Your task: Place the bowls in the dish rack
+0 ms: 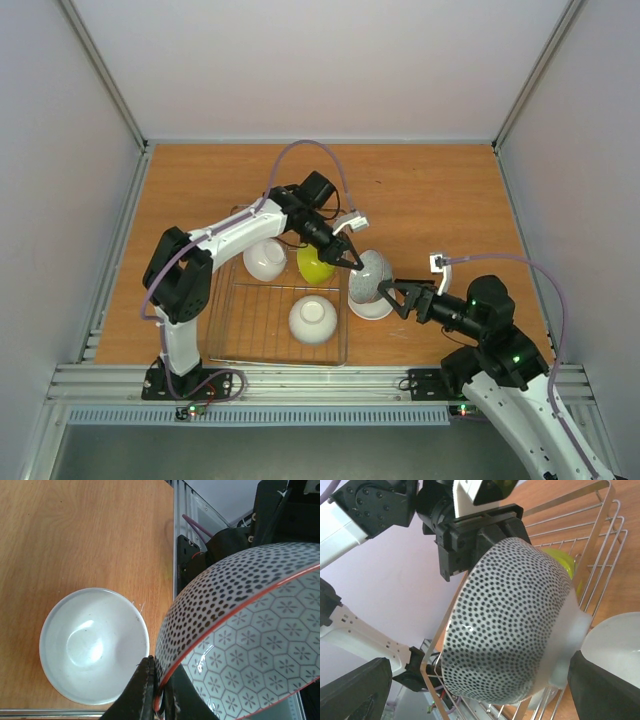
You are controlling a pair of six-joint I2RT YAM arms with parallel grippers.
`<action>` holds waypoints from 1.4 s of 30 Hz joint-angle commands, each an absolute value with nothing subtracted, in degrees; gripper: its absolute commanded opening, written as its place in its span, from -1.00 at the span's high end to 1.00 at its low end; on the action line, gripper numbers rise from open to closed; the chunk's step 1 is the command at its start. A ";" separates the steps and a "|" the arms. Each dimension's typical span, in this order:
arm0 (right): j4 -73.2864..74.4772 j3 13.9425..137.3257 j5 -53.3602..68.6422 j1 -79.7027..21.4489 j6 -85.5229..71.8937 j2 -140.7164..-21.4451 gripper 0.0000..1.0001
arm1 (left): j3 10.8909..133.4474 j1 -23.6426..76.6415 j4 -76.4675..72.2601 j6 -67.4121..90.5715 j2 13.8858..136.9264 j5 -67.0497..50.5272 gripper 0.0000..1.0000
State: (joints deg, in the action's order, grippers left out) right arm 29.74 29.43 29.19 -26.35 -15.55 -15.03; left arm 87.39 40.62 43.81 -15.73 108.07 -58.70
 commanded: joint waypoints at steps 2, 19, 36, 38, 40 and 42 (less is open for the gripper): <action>25.45 28.71 31.63 -26.46 -15.64 -16.70 -0.94 | 89.11 40.69 43.41 -16.52 108.81 -62.79 0.99; 31.67 29.41 27.51 -26.46 -14.84 -15.48 -0.92 | 89.48 40.69 44.08 -17.00 107.91 -63.04 0.99; 20.38 26.69 33.80 -26.46 -17.57 -19.95 -0.91 | 89.43 40.69 44.55 -17.45 108.36 -64.37 0.99; 18.86 26.27 34.51 -26.46 -18.03 -20.46 -0.88 | 89.45 40.68 44.69 -17.40 108.52 -64.72 0.99; 17.59 25.90 35.25 -26.46 -18.53 -20.98 -0.84 | 89.56 40.69 44.82 -17.45 108.54 -65.14 0.99; 16.53 25.55 35.86 -26.46 -18.91 -21.41 -0.76 | 89.69 40.67 44.90 -17.34 108.54 -65.58 0.99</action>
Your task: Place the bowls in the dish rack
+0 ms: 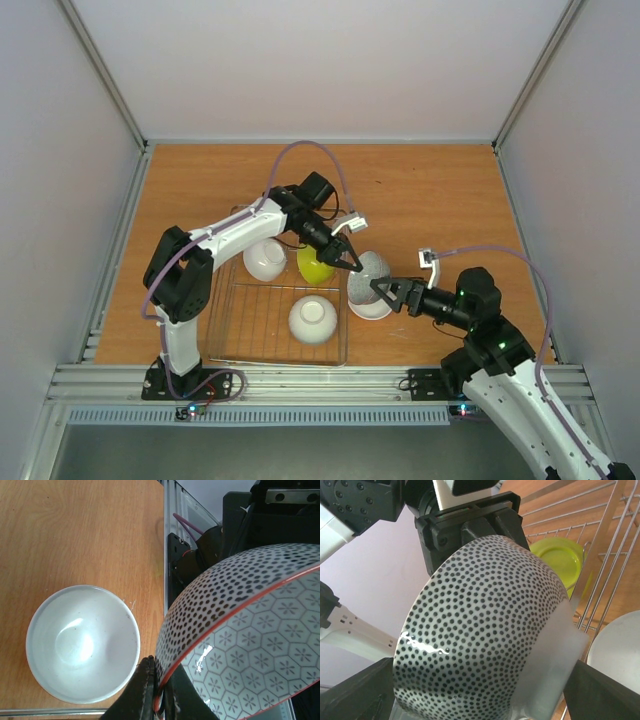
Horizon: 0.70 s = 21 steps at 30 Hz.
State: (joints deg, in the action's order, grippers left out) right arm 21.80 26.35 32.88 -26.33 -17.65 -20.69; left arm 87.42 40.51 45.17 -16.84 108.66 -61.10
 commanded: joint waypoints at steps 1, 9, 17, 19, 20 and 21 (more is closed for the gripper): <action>16.12 25.50 36.20 -26.46 -19.04 -21.62 -0.69 | 89.73 40.76 44.92 -17.35 108.54 -65.65 0.99; 15.89 26.14 36.98 -26.46 -18.68 -22.62 0.45 | 89.74 40.72 44.97 -17.23 108.87 -65.57 0.99; 21.94 29.45 34.62 -26.46 -15.39 -22.67 0.97 | 90.24 40.77 44.03 -15.66 109.04 -60.61 0.99; 26.59 31.89 32.57 -26.46 -13.38 -22.95 0.97 | 89.79 40.77 42.13 -14.23 107.86 -55.46 0.82; 28.77 33.04 31.27 -26.46 -12.25 -23.29 0.97 | 89.23 40.72 40.70 -13.18 106.94 -52.02 0.61; 33.94 36.05 27.33 -26.46 -9.15 -25.01 0.97 | 86.61 40.76 36.31 -10.74 103.52 -41.34 0.08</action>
State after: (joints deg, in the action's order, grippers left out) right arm 27.27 29.91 31.33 -26.09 -16.14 -23.57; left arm 88.12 40.64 44.64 -15.27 108.55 -56.34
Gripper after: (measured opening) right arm 0.688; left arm 0.168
